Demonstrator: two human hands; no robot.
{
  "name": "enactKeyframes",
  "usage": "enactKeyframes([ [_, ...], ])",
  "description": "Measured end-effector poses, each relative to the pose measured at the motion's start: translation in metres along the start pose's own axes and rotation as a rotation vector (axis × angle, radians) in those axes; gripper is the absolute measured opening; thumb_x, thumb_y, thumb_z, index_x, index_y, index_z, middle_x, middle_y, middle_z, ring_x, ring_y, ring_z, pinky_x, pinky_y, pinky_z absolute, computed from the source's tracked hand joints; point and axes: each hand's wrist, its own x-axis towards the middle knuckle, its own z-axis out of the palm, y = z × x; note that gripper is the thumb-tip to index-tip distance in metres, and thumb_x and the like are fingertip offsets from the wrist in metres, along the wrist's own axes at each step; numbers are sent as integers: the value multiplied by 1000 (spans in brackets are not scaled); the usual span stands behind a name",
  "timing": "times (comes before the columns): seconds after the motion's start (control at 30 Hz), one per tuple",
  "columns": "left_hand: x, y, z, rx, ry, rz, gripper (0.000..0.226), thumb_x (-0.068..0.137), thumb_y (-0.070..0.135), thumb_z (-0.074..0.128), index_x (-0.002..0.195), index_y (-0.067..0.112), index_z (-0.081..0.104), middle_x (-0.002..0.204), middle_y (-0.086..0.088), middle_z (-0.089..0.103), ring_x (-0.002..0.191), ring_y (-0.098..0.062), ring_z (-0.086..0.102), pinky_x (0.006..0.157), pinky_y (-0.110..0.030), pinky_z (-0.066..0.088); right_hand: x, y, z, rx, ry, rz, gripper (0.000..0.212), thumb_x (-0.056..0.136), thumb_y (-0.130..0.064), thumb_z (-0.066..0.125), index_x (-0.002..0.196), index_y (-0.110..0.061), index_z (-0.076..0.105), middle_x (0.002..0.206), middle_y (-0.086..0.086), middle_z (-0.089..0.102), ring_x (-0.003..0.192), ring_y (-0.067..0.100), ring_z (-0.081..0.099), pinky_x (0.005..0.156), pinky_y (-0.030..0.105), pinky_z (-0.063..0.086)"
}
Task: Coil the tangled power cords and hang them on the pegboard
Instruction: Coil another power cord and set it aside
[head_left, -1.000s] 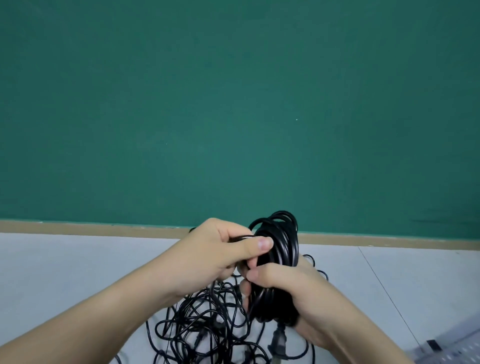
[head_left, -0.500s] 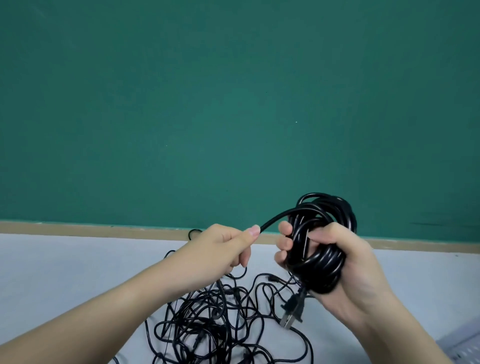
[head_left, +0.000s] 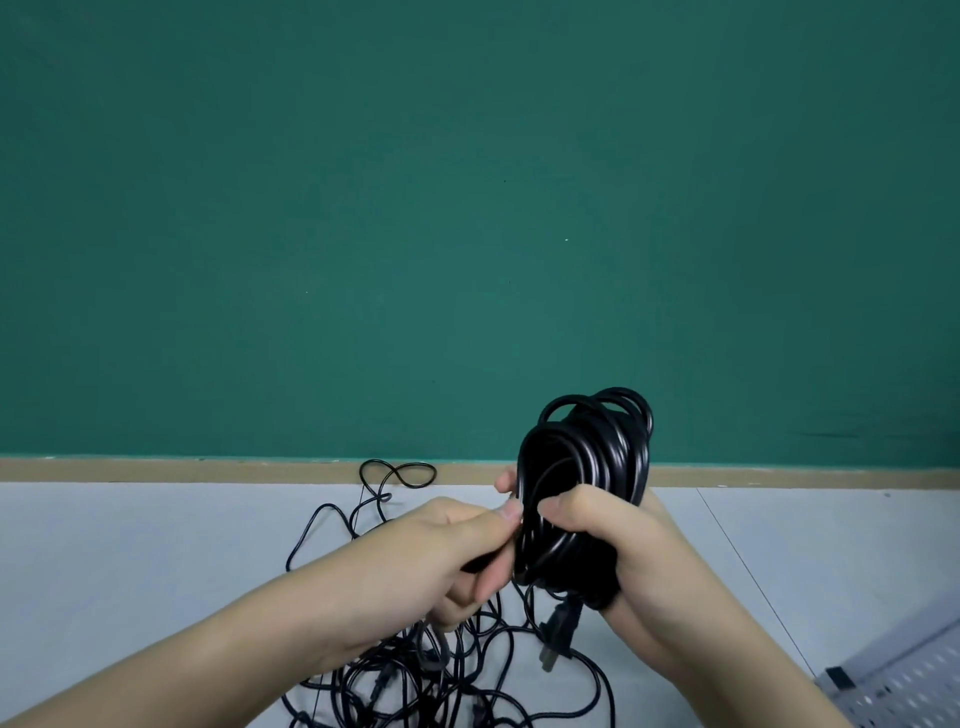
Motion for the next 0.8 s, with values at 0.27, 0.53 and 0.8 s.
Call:
enactKeyframes([
  [0.27,0,0,1,1,-5,-23,62,100,66,43,60,19,52,55,5,22,53,-16,20,55,-27,24,-4,0,-4,100,-101,38,51,62,-32,70,104,-3,76,104,28,73,103,48,69,78,40,59],
  [0.53,-2,10,5,266,71,-166,92,72,102,21,57,19,57,65,-6,44,66,-18,43,82,-31,45,-3,-4,8,602,-123,-29,29,68,-21,69,88,-2,75,91,17,67,88,35,70,98,52,53],
  [0.8,1,1,1,330,97,-200,84,82,94,27,65,20,64,51,11,40,52,-13,39,71,-34,42,6,-30,-17,814,128,-166,27,78,-20,56,99,-4,53,89,11,54,72,21,54,72,37,55],
])
